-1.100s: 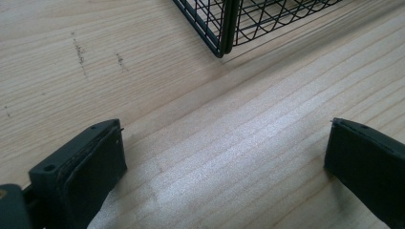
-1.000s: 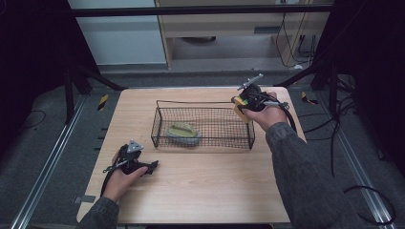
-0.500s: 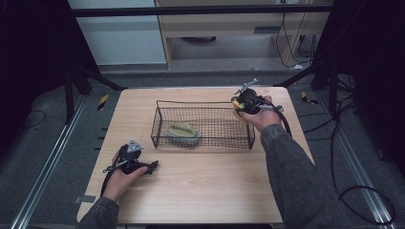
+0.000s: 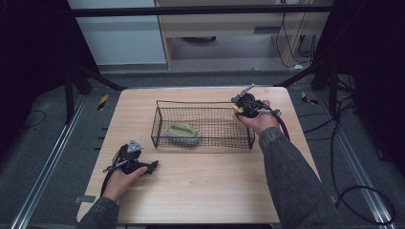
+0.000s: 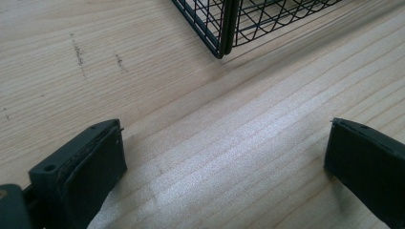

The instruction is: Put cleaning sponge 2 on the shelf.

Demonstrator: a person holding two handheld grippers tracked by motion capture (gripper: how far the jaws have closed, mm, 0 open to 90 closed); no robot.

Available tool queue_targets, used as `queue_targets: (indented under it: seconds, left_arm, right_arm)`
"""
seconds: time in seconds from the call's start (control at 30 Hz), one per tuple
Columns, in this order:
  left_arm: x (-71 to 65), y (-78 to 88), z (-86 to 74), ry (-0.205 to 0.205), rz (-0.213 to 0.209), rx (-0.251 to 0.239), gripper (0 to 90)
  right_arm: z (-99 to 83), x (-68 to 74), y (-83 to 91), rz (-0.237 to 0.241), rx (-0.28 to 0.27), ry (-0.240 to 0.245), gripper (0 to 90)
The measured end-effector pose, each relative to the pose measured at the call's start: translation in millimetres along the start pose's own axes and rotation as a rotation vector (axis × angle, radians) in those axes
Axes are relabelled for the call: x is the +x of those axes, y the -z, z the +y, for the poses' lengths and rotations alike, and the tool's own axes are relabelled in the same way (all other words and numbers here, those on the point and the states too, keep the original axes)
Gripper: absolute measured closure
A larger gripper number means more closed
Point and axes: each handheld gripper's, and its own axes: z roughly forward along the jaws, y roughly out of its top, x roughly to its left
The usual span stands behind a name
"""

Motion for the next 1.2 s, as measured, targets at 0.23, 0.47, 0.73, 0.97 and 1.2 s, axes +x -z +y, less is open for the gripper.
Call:
queue_targets:
  seconds: [0.23,0.47,0.73,0.97,1.2]
  left_arm:
    - [0.0,-0.1,0.0,0.001,0.0,-0.001,0.0]
    - [0.1,-0.2,0.1,0.0,0.0,-0.001,0.0]
    - [0.2,-0.2,0.1,-0.001,-0.001,-0.001,0.0]
    - [0.2,-0.2,0.1,-0.001,-0.001,-0.002,0.0]
    - [0.2,-0.3,0.2,-0.001,-0.001,-0.002,0.0]
  right_arm:
    - [-2.6,1.9,-5.4,-0.002,0.017,0.009,64.8]
    - [-3.4,4.8,-9.4,-0.004,0.032,0.024,64.8]
    - [-6.6,7.2,-16.3,-0.005,0.046,0.027,64.8]
    - [-9.4,8.5,-20.0,-0.001,0.054,0.036,64.7]
    - [-9.3,10.3,-20.7,-0.001,0.058,0.034,64.0]
